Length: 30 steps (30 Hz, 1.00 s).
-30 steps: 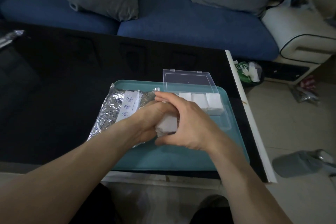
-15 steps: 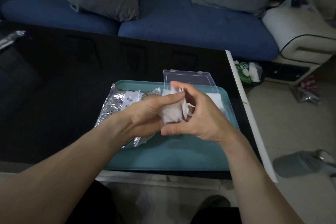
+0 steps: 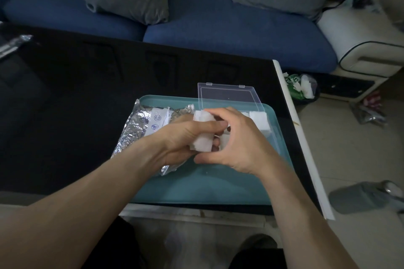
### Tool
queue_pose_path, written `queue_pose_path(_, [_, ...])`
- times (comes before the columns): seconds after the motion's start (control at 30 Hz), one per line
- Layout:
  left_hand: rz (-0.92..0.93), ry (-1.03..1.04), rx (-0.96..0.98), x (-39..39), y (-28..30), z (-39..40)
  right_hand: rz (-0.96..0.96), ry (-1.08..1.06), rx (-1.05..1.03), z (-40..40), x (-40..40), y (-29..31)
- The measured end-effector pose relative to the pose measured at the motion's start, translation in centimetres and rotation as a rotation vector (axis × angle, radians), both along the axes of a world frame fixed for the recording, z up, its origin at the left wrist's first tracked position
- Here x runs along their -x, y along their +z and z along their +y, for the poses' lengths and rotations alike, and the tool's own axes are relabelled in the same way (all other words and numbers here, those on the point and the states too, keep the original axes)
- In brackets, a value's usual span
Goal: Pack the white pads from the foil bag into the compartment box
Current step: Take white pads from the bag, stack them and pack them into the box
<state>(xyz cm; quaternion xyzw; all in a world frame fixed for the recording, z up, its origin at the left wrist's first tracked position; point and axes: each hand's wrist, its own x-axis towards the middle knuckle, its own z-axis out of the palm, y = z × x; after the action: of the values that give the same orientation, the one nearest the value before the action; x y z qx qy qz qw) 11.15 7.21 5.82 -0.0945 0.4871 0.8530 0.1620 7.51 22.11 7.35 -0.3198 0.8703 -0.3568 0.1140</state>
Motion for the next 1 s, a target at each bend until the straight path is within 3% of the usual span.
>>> queue_pose_path(0.13, [-0.043,-0.069,0.020,-0.16,-0.15,0.04,0.048,-0.028,-0.020,-0.06,0.09,0.10])
queue_pose_path(0.33, [-0.058,-0.019,0.027,-0.10,-0.23,0.26,0.120,-0.047,-0.342,-0.08,-0.29,0.19])
queue_pose_path(0.47, [-0.058,-0.023,-0.049,-0.06,0.07,0.46,0.110,-0.049,-0.238,-0.31,-0.31,0.00])
queue_pose_path(0.67, [-0.091,-0.135,0.005,-0.42,0.49,0.29,0.085,0.007,-0.122,-0.49,-0.49,0.00])
queue_pose_path(0.77, [-0.097,-0.052,-0.038,-0.36,0.40,0.71,0.021,0.007,-0.142,-0.47,-0.17,-0.37])
queue_pose_path(0.9, [-0.130,0.071,-0.039,-0.20,0.12,0.91,0.092,-0.024,-0.254,-0.28,0.23,-0.41])
queue_pose_path(1.0, [-0.109,0.059,-0.047,-0.11,0.14,0.91,0.028,0.020,-0.137,-0.24,0.27,-0.52])
